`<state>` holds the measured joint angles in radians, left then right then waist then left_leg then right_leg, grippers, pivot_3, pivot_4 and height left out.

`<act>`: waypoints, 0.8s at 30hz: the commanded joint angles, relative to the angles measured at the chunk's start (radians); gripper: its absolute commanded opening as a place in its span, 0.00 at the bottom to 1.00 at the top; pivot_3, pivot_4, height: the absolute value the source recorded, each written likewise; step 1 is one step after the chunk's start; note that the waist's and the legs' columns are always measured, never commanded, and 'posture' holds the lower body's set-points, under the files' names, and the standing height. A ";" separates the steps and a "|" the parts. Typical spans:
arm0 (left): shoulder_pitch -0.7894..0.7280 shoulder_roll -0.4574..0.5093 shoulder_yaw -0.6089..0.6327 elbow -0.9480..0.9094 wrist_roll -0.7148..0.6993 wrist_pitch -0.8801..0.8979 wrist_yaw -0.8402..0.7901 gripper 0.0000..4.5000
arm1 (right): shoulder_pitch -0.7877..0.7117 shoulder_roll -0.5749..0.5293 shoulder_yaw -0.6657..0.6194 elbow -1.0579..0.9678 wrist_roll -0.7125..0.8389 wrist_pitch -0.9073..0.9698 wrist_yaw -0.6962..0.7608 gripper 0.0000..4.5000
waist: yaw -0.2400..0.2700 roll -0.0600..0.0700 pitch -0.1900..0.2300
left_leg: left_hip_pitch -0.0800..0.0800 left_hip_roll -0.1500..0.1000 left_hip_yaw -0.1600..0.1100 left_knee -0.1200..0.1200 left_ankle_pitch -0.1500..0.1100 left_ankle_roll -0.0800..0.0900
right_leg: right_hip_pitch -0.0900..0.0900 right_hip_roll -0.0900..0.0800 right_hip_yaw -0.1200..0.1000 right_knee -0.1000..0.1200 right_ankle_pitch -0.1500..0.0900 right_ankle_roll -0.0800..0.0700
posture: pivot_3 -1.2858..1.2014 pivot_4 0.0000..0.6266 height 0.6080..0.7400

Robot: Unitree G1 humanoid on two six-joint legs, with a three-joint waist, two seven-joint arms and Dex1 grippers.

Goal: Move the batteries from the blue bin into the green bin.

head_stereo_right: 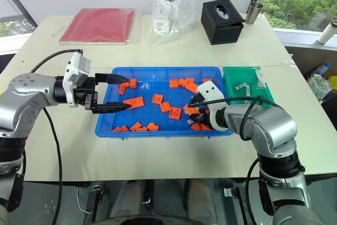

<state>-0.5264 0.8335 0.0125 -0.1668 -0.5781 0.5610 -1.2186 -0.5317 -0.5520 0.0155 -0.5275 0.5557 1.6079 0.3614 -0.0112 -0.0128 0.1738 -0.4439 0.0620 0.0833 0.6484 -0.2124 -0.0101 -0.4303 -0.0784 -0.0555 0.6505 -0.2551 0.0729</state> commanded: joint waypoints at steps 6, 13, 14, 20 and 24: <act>-0.037 -0.024 -0.003 0.006 0.013 -0.025 0.000 1.00 | -0.332 0.118 0.129 0.233 -0.054 -0.207 0.032 0.24 | -0.006 0.000 0.000 | 0.001 0.001 0.000 -0.002 0.000 0.000 | -0.001 0.002 0.000 0.000 0.000 0.000 | 0.52 0.24 0.97; -0.047 -0.057 -0.025 -0.012 0.014 -0.023 0.004 1.00 | -0.460 0.209 0.372 0.516 -0.206 -0.518 0.145 0.79 | 0.002 0.000 0.000 | -0.002 0.001 0.000 0.000 0.000 0.000 | -0.002 0.002 0.000 0.001 0.000 0.000 | 0.52 0.24 0.97; -0.048 -0.059 -0.026 -0.017 0.012 -0.020 0.005 1.00 | -0.475 0.181 0.390 0.532 -0.220 -0.557 0.190 0.89 | 0.003 0.000 0.000 | -0.002 0.001 0.000 0.001 0.000 0.000 | -0.001 0.002 0.000 0.001 0.000 0.000 | 0.52 0.24 0.97; -0.030 -0.062 -0.027 -0.030 0.012 -0.025 0.000 1.00 | -0.495 -0.114 0.473 0.545 -0.288 -0.801 0.579 0.89 | 0.008 0.000 0.000 | -0.002 -0.001 0.000 0.001 0.000 0.001 | 0.000 -0.001 0.000 -0.002 0.000 0.000 | 0.52 0.24 0.97; -0.020 -0.062 -0.026 -0.036 0.013 -0.029 -0.001 1.00 | -0.452 -0.240 0.512 0.570 -0.342 -0.945 0.777 0.89 | -0.002 0.000 0.000 | -0.001 -0.001 0.000 0.000 0.000 0.001 | 0.000 0.001 0.000 -0.001 0.000 0.001 | 0.52 0.24 0.97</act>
<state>-0.5446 0.7715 -0.0241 -0.1716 -0.5630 0.5528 -1.2177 -0.9925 -0.7766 0.5129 0.0420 0.2365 0.7310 1.0601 -0.0130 -0.0129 0.1742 -0.4442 0.0617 0.0836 0.6479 -0.2126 -0.0094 -0.4305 -0.0775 -0.0555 0.6494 -0.2548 0.0736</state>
